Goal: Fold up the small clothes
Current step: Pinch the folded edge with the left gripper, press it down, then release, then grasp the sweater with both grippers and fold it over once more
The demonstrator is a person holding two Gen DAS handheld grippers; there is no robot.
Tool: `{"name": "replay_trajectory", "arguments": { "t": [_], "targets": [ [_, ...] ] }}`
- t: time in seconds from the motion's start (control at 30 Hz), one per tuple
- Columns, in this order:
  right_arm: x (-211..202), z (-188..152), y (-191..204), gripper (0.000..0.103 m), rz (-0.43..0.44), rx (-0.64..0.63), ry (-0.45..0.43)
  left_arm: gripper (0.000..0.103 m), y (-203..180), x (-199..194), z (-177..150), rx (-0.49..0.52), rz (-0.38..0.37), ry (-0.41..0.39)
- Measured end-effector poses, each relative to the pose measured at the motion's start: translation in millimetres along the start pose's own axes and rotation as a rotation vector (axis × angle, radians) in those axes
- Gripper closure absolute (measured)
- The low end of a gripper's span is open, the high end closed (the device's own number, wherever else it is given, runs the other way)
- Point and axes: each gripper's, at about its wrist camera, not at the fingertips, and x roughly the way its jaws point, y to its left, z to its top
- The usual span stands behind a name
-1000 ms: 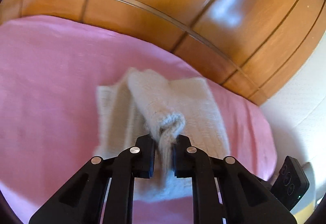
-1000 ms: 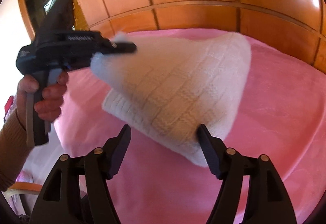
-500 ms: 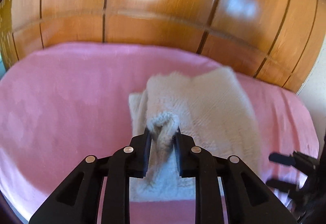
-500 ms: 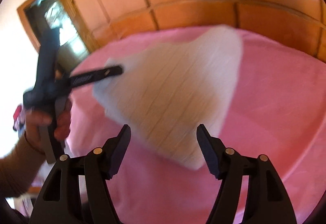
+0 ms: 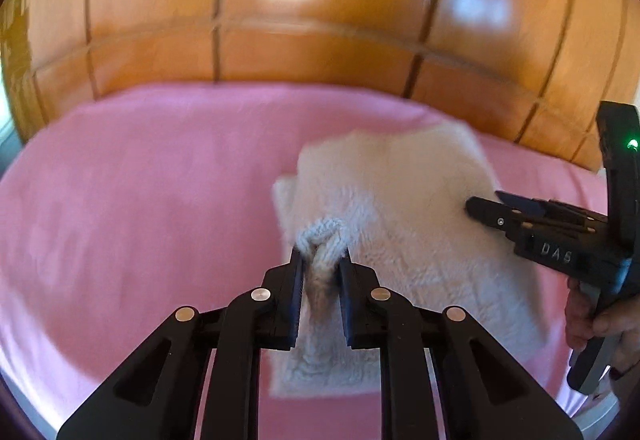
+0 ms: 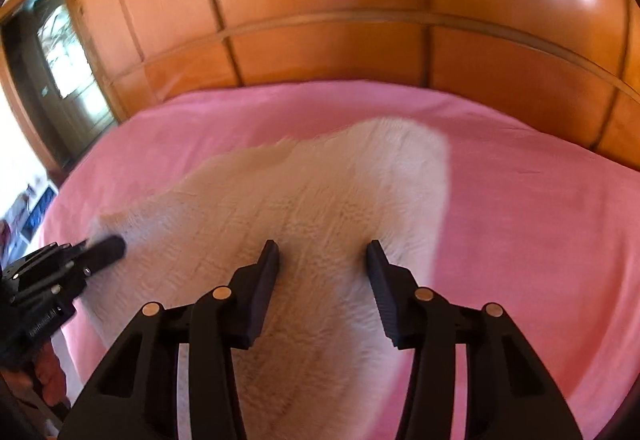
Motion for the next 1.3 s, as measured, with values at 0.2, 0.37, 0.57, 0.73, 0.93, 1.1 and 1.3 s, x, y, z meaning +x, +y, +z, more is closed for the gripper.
{"name": "replay_trajectory", "arguments": {
  "t": [0.2,0.37,0.57,0.73,0.93,1.1,1.3],
  "targets": [
    [11,-15,13,0.055,-0.064,-0.015,-0.075,0.073,19,-20,-1,-0.133,-0.032,-0.062],
    [4,-24,12,0.055,-0.052,-0.006,-0.105,0.053,-13,-17,13,-0.019,-0.03,-0.084],
    [-3,-27,5,0.053,-0.021,0.023,-0.121,0.036,-30,-12,9,0.045,-0.007,-0.093],
    [-6,-27,4,0.052,-0.011,0.036,-0.132,0.036,-27,-12,6,0.066,0.005,-0.092],
    [-10,-26,2,0.043,0.005,0.043,-0.125,0.036,-27,-13,4,0.075,0.028,-0.094],
    [-16,-22,-2,0.022,0.023,0.049,-0.101,0.036,-20,-14,2,0.066,0.048,-0.093],
    [-23,-20,-21,0.01,0.077,0.116,-0.064,0.036,-8,-7,1,0.056,0.068,-0.079]
  ]
}}
